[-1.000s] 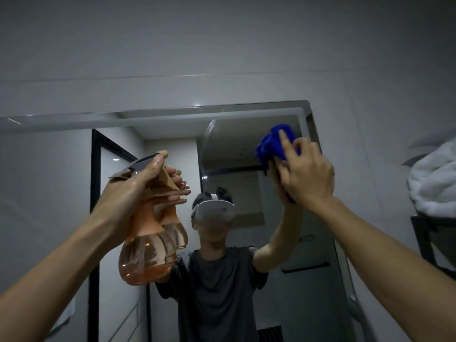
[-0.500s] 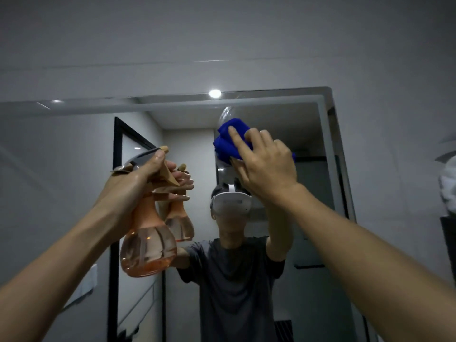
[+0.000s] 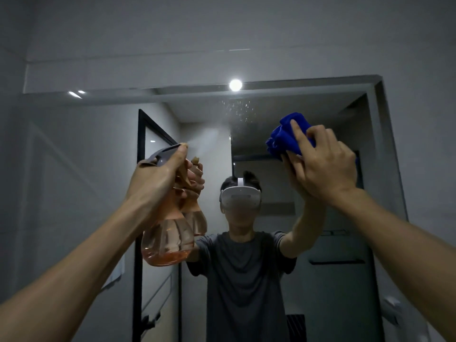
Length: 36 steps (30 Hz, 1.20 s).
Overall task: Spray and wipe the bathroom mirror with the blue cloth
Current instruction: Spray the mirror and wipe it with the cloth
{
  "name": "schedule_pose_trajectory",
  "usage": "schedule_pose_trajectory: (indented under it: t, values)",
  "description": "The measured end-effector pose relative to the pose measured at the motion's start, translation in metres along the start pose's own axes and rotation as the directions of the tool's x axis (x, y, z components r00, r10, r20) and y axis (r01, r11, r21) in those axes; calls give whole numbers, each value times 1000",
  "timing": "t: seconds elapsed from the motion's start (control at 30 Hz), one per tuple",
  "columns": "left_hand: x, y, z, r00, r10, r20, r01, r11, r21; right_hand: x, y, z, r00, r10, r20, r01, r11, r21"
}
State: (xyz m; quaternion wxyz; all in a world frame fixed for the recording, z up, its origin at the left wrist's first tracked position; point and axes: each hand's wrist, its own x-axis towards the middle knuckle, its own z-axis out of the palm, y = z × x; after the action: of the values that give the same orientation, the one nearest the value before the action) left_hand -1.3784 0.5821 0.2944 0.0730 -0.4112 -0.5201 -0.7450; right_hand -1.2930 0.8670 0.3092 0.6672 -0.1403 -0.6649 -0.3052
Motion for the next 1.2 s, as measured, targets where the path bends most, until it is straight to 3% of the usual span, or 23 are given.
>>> schedule_pose_trajectory:
  t: [0.27, 0.47, 0.53, 0.6, 0.73, 0.87, 0.97, 1.07, 1.13, 1.2]
  values:
    - [6, 1, -23, 999, -10, 30, 11, 999, -32, 1, -7, 0, 997, 73, 3, -73, 997, 5]
    - [10, 9, -44, 999, -11, 41, 10, 1000, 12, 39, -53, -5, 927, 375, -7, -372, 920, 125]
    - [9, 14, -53, 999, 9, 47, -11, 999, 41, 61, -86, -7, 909, 415, 31, -413, 894, 175]
    - [9, 19, -66, 997, 66, 28, -69, 991, 117, 75, -128, -10, 946, 323, 39, -324, 925, 201]
    - [10, 29, -94, 995, 100, 15, -101, 976, 193, 56, -197, -9, 1000, -26, 0, 26, 978, 206]
    - [10, 28, -104, 997, 83, -8, -80, 977, 195, 21, -203, -3, 931, -364, -39, 364, 908, 210]
    - [8, 22, -100, 999, 47, 6, -47, 984, 171, 12, -168, 0, 884, -463, -56, 466, 867, 177]
    - [9, 18, -95, 999, 34, 29, -38, 988, 150, 12, -118, 2, 944, -318, -86, 326, 939, 107]
    - [12, 19, -93, 998, 47, 36, -51, 988, 143, 21, -79, 3, 994, -80, -79, 85, 994, 62]
    - [14, 21, -92, 998, 54, 40, -59, 989, 134, 37, -47, 0, 982, 182, -43, -182, 983, 14]
